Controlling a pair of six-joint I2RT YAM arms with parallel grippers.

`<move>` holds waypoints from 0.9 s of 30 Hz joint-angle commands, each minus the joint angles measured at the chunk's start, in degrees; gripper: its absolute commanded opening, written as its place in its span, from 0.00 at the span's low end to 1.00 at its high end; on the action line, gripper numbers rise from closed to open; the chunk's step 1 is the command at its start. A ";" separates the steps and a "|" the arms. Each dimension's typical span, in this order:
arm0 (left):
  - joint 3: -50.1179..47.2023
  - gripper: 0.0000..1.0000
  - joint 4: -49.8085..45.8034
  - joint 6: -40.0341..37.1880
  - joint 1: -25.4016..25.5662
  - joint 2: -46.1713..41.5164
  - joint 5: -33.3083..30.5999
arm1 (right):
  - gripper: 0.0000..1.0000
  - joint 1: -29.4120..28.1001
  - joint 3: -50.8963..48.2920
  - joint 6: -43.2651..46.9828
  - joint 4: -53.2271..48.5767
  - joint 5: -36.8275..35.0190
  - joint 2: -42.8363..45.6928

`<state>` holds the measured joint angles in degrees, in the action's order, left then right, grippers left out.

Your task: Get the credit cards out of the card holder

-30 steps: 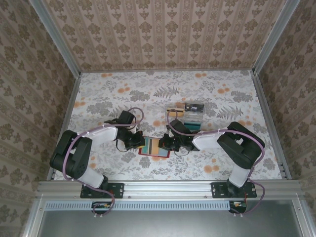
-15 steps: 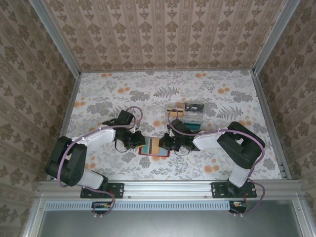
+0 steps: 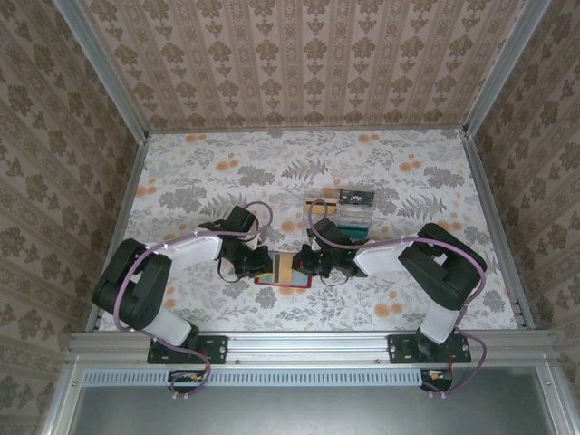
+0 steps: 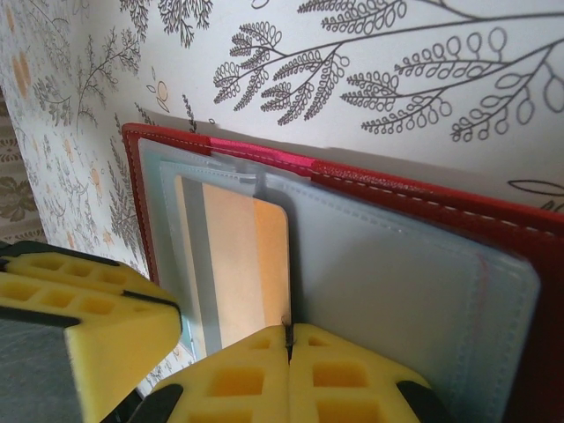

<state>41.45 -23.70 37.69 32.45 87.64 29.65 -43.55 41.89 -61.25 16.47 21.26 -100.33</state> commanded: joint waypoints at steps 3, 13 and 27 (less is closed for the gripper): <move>0.39 0.06 -2.01 -0.97 0.07 2.29 -1.51 | 0.05 1.10 0.57 1.43 -1.08 0.04 1.39; 0.21 0.02 -2.22 -0.69 0.07 2.41 -2.05 | 0.20 0.56 -0.58 -0.52 3.28 1.52 -0.37; 0.38 0.00 -2.66 -0.78 0.07 2.37 -2.13 | 0.02 0.43 0.29 0.00 2.54 2.10 -1.99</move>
<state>41.74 -23.66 37.67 32.45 88.42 29.80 -42.92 41.89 -61.67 19.44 22.76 -101.43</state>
